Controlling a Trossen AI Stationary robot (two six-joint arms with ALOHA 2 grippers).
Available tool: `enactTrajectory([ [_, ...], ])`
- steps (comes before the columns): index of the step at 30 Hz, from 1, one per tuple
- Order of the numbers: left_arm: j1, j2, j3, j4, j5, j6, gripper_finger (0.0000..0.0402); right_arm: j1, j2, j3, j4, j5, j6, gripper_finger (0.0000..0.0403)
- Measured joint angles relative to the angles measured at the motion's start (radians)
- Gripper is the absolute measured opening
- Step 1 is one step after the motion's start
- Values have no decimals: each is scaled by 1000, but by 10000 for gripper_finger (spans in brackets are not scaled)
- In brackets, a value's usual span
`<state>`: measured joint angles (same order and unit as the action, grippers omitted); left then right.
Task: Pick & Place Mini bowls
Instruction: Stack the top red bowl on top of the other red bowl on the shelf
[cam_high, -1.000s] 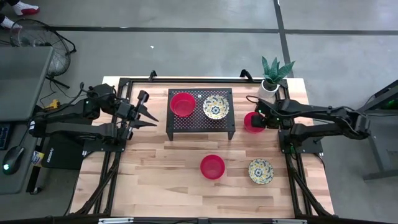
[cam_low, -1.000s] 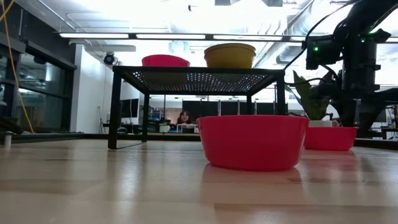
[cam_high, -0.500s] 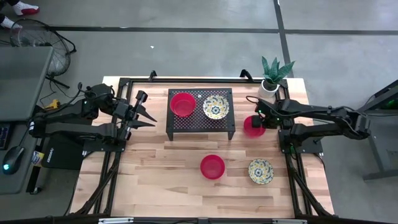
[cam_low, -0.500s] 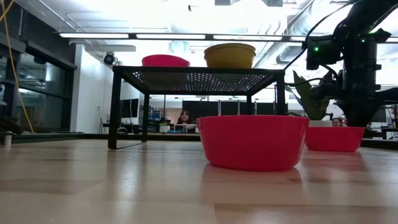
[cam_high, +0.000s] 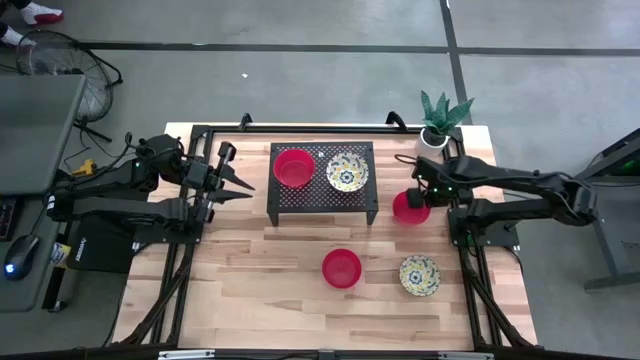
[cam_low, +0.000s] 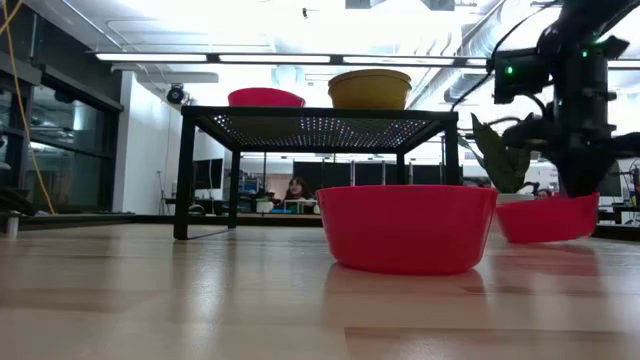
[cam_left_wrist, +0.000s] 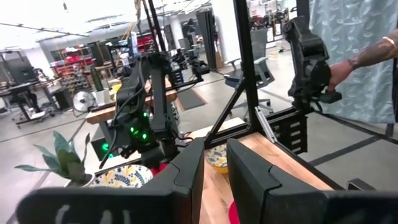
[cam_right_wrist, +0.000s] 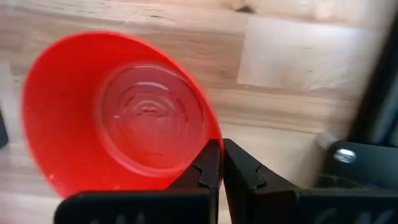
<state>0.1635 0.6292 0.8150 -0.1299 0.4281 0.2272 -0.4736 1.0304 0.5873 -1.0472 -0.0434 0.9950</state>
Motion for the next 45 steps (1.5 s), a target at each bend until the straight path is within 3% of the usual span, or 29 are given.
enactTrajectory([
  [12,0,0,0,0,-78,-49,65,0,-12,465,-376,90,-185,0],
  [21,0,0,0,4,-111,-75,65,0,26,861,-407,182,-293,0],
  [29,0,1,0,9,-114,-76,65,3,210,1123,-392,182,-417,0],
  [45,0,0,1,8,-106,-78,65,5,656,1571,-382,49,-583,0],
])
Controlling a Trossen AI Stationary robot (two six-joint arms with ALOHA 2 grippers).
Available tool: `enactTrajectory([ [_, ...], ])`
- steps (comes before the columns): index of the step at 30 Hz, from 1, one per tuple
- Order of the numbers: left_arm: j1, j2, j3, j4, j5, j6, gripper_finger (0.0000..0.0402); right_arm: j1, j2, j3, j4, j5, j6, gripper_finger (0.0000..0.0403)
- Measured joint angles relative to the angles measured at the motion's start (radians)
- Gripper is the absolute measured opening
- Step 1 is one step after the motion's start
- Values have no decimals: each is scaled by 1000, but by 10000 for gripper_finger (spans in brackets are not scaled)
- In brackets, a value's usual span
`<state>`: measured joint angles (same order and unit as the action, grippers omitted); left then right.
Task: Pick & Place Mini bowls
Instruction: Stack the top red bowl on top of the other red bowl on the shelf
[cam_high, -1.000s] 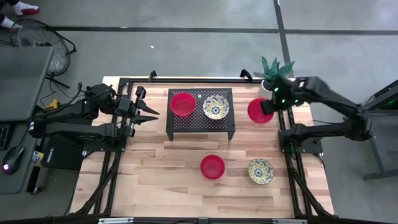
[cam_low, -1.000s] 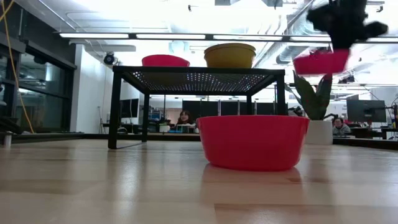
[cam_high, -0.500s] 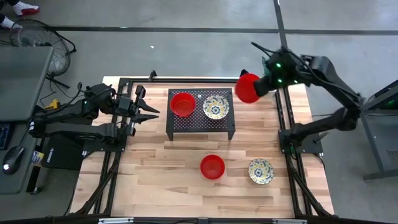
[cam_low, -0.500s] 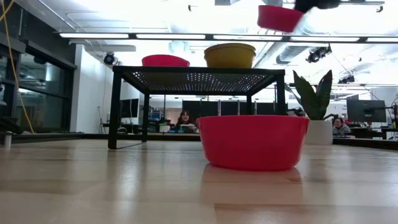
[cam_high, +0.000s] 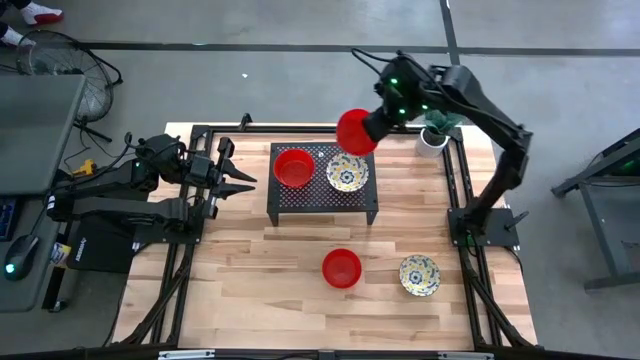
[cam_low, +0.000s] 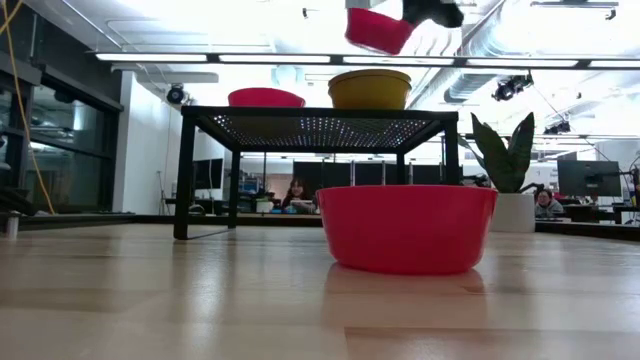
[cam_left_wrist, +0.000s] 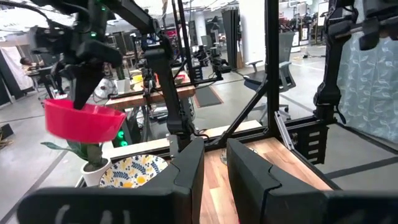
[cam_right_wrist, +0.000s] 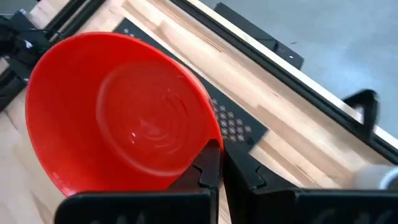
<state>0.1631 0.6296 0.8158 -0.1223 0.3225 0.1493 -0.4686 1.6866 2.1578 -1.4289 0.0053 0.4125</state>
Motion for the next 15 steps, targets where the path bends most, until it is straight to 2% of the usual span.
enactTrajectory([
  [6,0,0,0,0,0,-4,65,5,101,70,61,-76,22,0],
  [15,0,0,0,-1,47,0,65,31,181,73,250,-152,59,0],
])
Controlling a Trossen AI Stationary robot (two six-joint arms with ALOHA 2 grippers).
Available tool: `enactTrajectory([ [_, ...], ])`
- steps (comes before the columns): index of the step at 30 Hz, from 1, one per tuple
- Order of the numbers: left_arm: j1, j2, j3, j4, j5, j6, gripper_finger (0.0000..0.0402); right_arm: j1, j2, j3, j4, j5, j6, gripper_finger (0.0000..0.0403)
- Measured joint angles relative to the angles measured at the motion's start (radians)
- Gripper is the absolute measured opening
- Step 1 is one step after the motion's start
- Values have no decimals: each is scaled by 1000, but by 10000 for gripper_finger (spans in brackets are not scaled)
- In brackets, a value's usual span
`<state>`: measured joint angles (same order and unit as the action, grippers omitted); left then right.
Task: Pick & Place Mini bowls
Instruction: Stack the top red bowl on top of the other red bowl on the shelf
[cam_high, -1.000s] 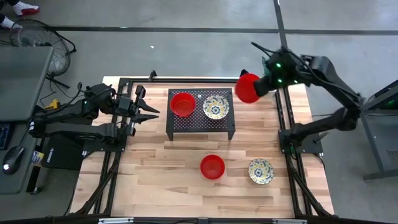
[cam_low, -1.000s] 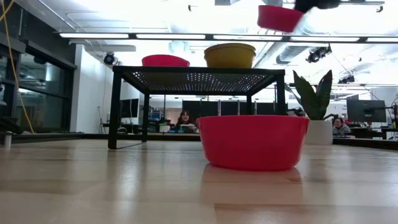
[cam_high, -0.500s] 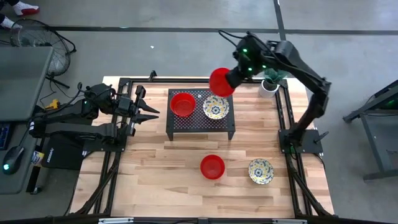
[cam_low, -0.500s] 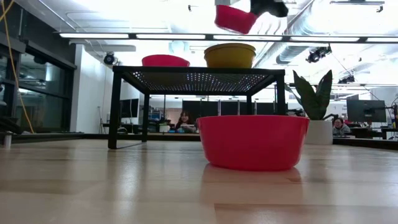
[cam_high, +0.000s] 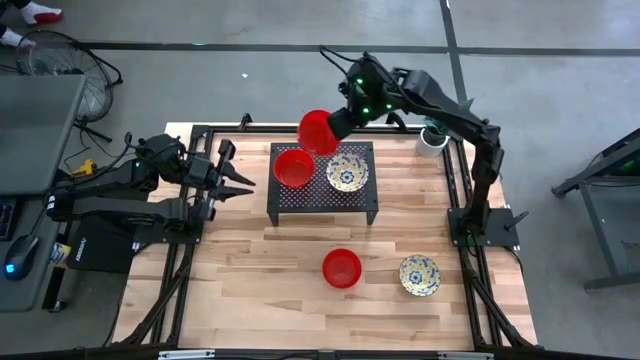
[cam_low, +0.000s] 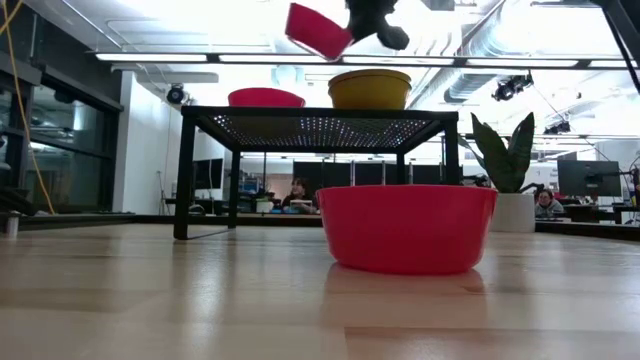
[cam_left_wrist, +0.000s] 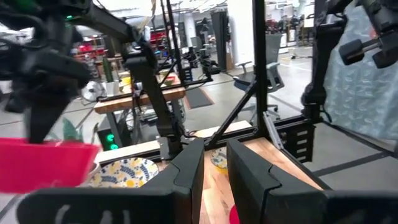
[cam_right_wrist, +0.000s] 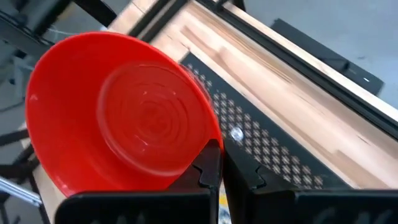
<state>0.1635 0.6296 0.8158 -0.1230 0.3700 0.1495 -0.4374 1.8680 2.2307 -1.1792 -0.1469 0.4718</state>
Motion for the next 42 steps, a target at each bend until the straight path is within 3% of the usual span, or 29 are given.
enactTrajectory([
  [11,0,0,0,-9,75,0,65,21,67,0,163,-40,56,0],
  [28,0,0,0,-16,121,2,65,73,181,0,181,-32,107,0],
  [42,0,0,0,-22,121,-2,65,74,190,0,173,-73,-23,0],
])
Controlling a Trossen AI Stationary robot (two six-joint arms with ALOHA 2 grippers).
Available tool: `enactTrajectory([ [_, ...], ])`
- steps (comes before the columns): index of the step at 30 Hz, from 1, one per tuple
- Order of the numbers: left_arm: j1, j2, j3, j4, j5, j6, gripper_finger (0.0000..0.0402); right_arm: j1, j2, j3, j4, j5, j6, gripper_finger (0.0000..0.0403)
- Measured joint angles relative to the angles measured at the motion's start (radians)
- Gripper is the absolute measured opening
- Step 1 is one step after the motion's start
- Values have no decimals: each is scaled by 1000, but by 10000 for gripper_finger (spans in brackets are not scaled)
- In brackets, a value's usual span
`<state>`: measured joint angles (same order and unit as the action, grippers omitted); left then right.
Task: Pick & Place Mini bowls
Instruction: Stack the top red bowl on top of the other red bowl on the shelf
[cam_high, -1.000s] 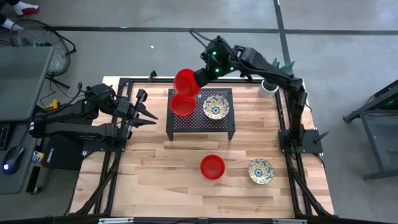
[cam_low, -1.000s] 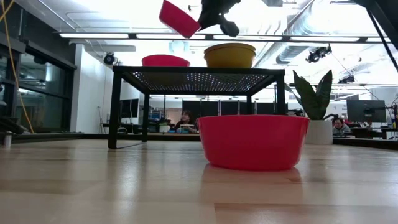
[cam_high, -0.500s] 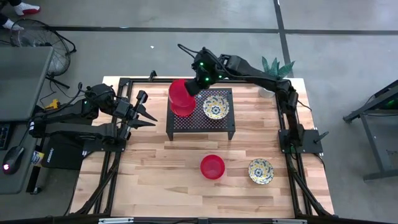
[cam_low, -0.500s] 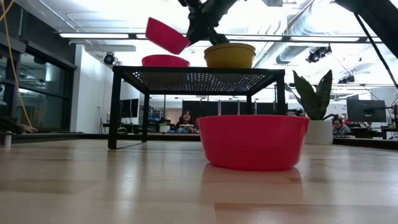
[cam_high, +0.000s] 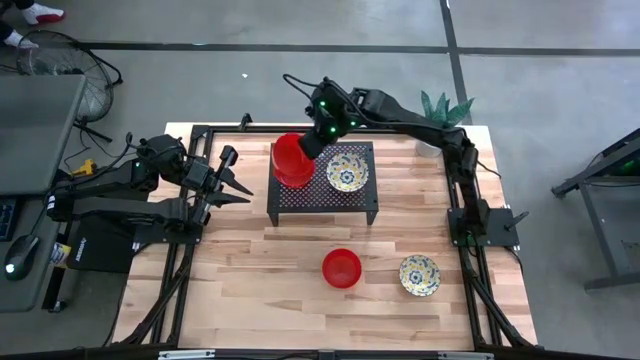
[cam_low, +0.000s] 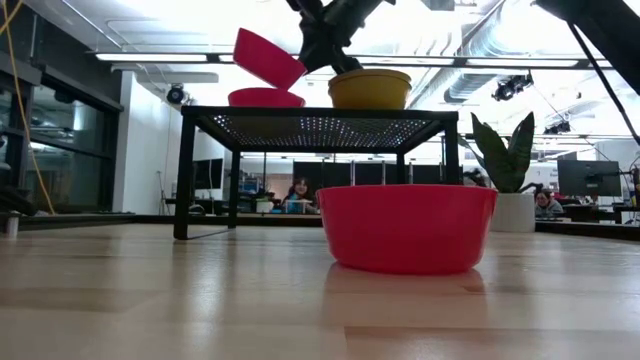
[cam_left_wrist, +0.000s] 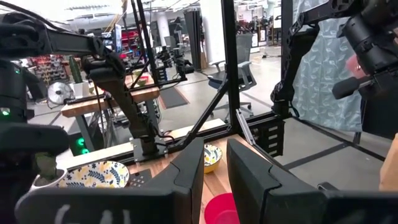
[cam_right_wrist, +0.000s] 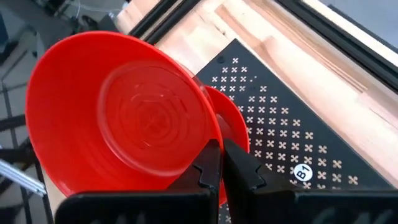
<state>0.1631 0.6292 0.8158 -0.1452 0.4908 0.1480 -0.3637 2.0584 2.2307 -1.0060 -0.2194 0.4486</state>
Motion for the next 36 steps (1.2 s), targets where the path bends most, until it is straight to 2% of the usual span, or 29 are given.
enactTrajectory([
  [14,0,0,0,0,-1,-22,65,9,25,-1,4,0,-192,0],
  [24,0,0,0,0,-3,-25,65,13,56,-1,4,53,-197,0],
  [36,0,0,0,0,-4,-29,65,10,56,-1,-37,55,-144,0],
])
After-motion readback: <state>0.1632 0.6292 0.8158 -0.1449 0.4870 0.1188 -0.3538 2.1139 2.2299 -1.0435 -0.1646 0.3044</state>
